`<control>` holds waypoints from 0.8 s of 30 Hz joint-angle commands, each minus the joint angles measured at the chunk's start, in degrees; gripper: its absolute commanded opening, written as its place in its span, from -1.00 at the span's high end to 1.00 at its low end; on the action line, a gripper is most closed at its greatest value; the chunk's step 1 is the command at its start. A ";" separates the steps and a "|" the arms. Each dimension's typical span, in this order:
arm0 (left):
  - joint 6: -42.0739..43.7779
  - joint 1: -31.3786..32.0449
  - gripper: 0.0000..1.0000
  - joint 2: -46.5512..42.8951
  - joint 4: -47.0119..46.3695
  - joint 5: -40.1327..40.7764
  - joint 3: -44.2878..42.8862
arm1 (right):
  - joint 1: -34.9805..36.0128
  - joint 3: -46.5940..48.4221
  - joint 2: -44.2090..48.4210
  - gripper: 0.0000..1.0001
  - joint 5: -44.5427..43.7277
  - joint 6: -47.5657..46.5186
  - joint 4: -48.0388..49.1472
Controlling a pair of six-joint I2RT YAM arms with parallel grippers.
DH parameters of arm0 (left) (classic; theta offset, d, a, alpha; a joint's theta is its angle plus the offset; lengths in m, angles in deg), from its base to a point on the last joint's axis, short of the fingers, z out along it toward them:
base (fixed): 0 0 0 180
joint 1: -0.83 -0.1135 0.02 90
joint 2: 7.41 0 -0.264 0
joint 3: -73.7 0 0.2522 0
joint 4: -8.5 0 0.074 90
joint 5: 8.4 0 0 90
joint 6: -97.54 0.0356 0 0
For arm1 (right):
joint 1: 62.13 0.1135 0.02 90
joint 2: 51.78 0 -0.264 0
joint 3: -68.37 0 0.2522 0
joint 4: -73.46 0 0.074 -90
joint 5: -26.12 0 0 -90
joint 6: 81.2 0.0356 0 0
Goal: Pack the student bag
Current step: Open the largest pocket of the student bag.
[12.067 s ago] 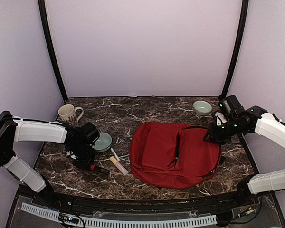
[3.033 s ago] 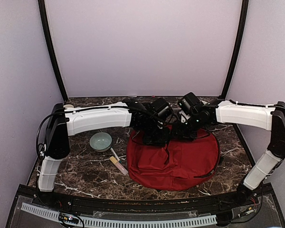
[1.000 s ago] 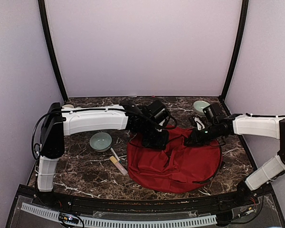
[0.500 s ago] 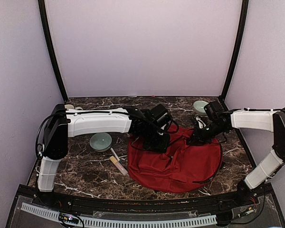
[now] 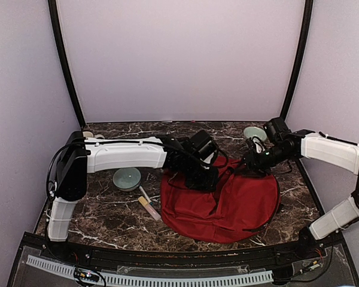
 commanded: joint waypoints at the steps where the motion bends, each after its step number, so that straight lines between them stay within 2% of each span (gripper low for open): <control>1: 1.43 0.52 1.00 0.14 -1.88 -2.59 0.90 | 3.67 2.52 3.53 -0.04 -3.04 6.38 -3.95; 4: 1.86 0.47 1.00 0.14 -2.64 -3.34 1.29 | 7.12 3.22 4.80 -0.16 -10.05 12.35 -6.66; 8: 1.98 0.47 1.00 0.12 -3.15 -4.04 1.83 | 11.22 4.81 3.73 -0.17 -16.50 20.43 -10.27; 11: 1.72 0.47 1.00 0.10 -3.38 -4.88 2.16 | 13.76 7.12 1.75 -0.17 -20.08 23.20 -11.74; 15: 1.57 0.46 1.00 0.14 -3.42 -5.64 2.68 | 15.42 8.79 -2.10 -0.16 -21.02 24.96 -11.33; 21: 1.18 0.47 1.00 0.14 -4.24 -5.98 3.54 | 17.51 14.91 -11.54 -0.10 -19.85 21.92 -13.48; 24: 1.44 0.47 1.00 0.10 -4.39 -5.79 3.20 | 18.11 14.74 -14.75 -0.02 -18.55 21.37 -13.12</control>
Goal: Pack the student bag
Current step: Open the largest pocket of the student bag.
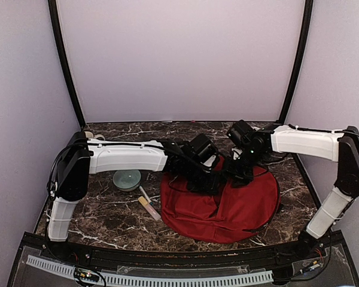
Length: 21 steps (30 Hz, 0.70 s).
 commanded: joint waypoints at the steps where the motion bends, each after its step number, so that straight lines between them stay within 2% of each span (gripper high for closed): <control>1: 0.30 0.49 1.00 -0.30 0.30 -1.51 0.47 | 1.33 0.89 -3.33 0.00 0.72 -0.85 -0.99; 4: 0.25 0.49 1.00 -0.30 0.40 -1.36 0.52 | 1.44 -0.61 -4.73 0.14 2.07 -2.06 -0.57; 8: 0.25 0.49 1.00 -0.35 0.87 -0.96 0.28 | 1.44 -0.60 -4.94 0.67 1.60 -3.98 -1.72; 12: 0.19 0.49 1.00 -0.32 0.93 -0.63 0.17 | 1.36 -0.12 -3.59 1.00 0.86 -5.14 -3.20; 21: -0.80 0.49 1.00 -0.30 1.49 0.39 -0.01 | -0.23 -0.89 0.93 1.00 -0.61 -8.65 -6.47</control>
